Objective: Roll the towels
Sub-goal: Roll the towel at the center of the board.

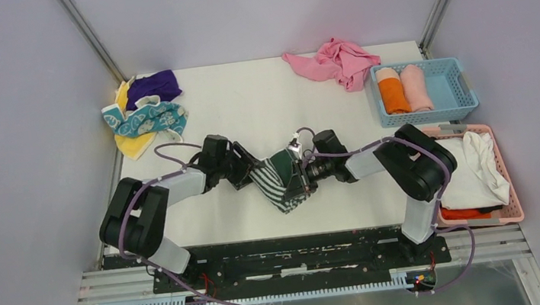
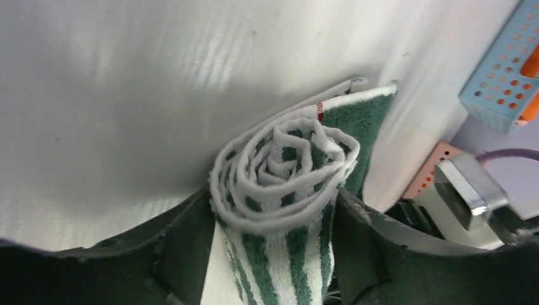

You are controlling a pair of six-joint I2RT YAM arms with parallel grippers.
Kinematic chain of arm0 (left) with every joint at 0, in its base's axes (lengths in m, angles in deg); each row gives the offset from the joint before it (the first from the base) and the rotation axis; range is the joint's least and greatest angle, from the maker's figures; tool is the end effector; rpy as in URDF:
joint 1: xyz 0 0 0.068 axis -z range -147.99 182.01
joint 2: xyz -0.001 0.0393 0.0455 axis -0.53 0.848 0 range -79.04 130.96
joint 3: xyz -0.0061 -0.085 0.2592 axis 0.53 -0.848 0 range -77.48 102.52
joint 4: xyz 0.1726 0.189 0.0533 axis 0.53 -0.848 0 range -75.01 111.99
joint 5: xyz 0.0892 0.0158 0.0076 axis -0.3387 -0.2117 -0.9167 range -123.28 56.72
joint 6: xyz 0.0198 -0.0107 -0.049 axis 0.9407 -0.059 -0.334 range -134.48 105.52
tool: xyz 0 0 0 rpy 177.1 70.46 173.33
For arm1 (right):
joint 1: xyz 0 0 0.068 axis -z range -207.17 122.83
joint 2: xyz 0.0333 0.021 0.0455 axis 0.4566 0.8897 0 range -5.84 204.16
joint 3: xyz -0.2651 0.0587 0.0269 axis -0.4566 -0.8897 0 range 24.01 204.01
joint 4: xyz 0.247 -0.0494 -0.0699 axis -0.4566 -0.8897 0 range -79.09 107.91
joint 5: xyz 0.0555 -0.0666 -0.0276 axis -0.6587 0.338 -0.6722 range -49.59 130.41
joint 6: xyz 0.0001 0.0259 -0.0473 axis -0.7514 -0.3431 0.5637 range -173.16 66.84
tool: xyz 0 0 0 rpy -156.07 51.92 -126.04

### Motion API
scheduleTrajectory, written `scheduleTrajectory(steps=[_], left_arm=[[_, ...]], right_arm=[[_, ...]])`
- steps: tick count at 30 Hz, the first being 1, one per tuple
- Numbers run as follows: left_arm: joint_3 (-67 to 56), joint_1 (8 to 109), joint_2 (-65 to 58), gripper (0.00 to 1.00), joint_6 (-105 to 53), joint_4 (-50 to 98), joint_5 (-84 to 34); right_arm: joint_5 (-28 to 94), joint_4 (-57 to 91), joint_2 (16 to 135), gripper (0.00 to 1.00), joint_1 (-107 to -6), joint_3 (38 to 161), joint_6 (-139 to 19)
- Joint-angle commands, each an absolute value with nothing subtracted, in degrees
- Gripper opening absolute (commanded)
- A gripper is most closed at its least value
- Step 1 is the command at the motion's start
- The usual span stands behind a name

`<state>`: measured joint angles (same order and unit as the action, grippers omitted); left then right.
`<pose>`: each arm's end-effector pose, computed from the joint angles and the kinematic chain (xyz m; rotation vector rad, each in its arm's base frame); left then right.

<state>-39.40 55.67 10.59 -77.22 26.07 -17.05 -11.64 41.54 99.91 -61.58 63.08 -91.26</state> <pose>0.2623 -0.1259 0.1433 -0.7390 2.5166 -0.9700 0.2431 0.2006 0.1009 -0.4512 2.5249 1.6326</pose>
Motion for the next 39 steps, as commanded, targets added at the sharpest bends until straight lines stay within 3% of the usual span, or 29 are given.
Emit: scheduleTrajectory(steps=[1, 9, 15, 19, 22, 27, 33, 39], left_arm=[[-38.5, 55.9, 11.1, 0.66, -69.9, 16.3, -25.0], [-39.8, 56.0, 3.3, 0.29, -63.8, 2.7, -28.3], [-41.9, 55.3, -3.2, 0.21, -62.5, -3.9, -29.3], [-42.9, 53.3, -3.1, 0.30, -62.5, -2.1, -28.7], [-42.2, 52.4, -2.7, 0.49, -63.7, 0.0, -27.6], [-43.6, 51.5, -10.1, 0.68, -67.0, 4.0, -27.2], [-48.2, 47.8, -21.4, 0.82, -68.5, 5.9, -22.6], [-57.0, 48.0, -29.8, 0.84, -76.4, 14.7, -17.6]], right_arm=[[-2.7, 23.8, 100.6, 0.03, -61.5, 60.8, -83.5], [-3.1, 16.6, 98.3, 0.02, -61.4, 63.5, -79.4], [-2.6, 17.0, 99.3, 0.01, -61.4, 62.4, -81.7], [-1.5, 16.8, 101.9, 0.00, -61.4, 62.7, -82.1], [-0.5, 15.5, 103.9, 0.00, -61.4, 64.1, -81.5], [0.8, 13.9, 105.7, 0.00, -61.4, 64.9, -80.7], [0.9, 13.9, 106.0, 0.00, -61.3, 64.9, -81.0], [-0.1, 14.4, 106.2, 0.00, -61.1, 65.1, -81.8]])
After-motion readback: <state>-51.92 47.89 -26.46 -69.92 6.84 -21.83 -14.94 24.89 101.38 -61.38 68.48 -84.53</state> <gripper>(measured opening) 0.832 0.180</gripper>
